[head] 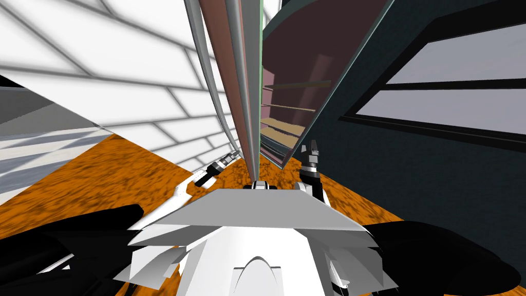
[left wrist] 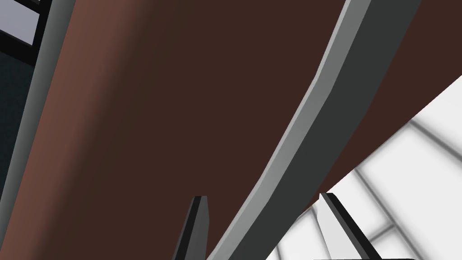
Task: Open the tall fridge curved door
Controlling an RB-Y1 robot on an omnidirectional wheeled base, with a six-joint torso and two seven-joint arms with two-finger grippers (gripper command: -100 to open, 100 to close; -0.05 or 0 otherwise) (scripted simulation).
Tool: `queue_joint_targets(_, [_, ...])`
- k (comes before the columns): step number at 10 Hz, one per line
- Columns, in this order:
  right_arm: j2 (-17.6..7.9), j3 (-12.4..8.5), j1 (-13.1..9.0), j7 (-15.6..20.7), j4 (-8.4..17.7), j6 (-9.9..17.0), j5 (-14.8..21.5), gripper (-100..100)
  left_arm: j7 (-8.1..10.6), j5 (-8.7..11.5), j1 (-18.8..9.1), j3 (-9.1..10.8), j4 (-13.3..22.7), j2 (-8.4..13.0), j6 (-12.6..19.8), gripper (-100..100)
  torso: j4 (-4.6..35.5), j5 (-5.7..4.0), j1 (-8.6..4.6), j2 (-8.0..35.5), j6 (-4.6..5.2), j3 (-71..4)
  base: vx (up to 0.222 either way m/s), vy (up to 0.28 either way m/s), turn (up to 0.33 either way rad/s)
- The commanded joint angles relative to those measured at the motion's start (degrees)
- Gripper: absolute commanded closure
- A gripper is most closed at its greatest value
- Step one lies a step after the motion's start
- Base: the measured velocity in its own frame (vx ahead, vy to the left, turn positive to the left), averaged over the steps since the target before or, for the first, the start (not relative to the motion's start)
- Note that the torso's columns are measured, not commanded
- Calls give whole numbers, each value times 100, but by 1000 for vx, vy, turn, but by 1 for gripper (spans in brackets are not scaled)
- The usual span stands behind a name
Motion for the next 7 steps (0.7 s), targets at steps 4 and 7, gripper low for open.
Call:
queue_joint_targets(4, [0, 0, 0, 0, 0, 0, 0, 0, 35, -6, 96, -123, -152, 77, -115, 100, 0, 14, 37, 17, 33, 9, -6, 51, -18])
queue_joint_targets(7, [0, 0, 0, 0, 0, 0, 0, 0, 35, -6, 96, -123, -152, 77, -115, 100, 7, -5, -27, 39, 13, 24, -3, 92, 21])
